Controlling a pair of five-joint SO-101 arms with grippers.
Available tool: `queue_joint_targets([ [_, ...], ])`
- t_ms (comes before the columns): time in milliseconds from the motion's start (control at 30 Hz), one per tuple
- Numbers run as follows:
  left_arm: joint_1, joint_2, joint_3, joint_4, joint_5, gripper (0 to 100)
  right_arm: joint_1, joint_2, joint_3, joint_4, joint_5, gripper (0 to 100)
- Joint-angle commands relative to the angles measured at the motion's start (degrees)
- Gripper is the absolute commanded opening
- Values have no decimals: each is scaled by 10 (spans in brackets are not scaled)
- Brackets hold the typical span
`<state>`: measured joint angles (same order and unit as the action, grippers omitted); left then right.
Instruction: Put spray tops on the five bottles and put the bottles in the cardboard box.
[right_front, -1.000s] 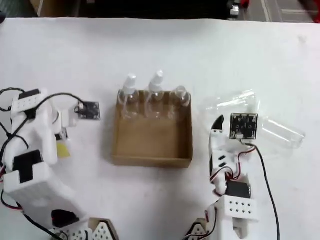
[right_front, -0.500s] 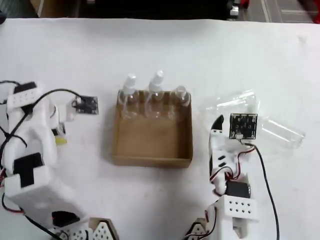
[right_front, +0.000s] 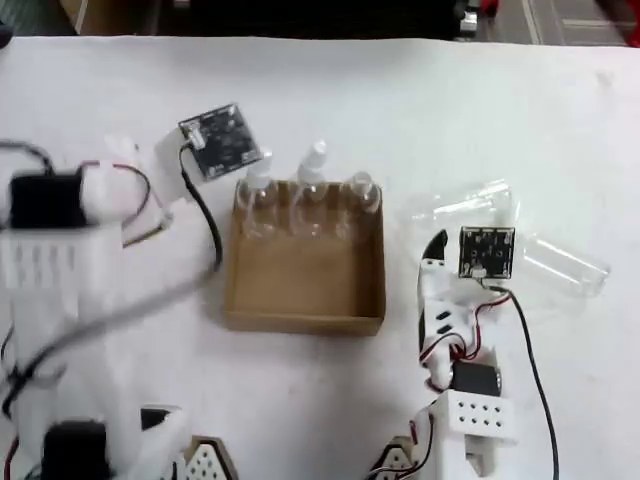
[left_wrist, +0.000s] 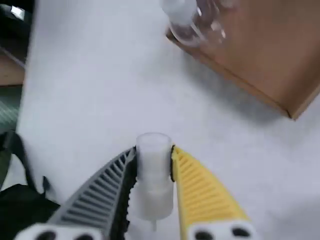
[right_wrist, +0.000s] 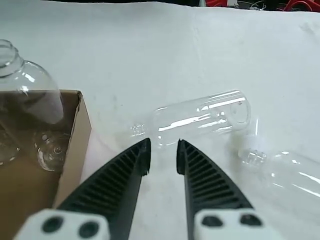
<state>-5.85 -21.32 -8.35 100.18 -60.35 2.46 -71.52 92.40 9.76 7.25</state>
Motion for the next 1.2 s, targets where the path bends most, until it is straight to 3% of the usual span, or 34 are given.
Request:
queue_joint_targets([
  [0, 101, -109, -127, -3, 164, 23, 2, -12, -5, -11, 9, 70],
  [200, 225, -134, -230, -99, 453, 24, 2, -12, -5, -12, 9, 70],
  [500, 321, -138, -241, -166, 610, 24, 3, -12, -6, -13, 9, 70],
  [733, 344, -145, -264, -165, 610, 23, 3, -12, -6, -13, 9, 72],
  [900, 349, -240, -229, -161, 621, 23, 2, -10, -4, -28, 9, 74],
  [1067, 348, -395, -44, -207, 638, 23, 2, -7, -3, -36, 9, 74],
  [1167, 348, -480, 152, -360, 643, 23, 0, -7, -3, -36, 9, 74],
])
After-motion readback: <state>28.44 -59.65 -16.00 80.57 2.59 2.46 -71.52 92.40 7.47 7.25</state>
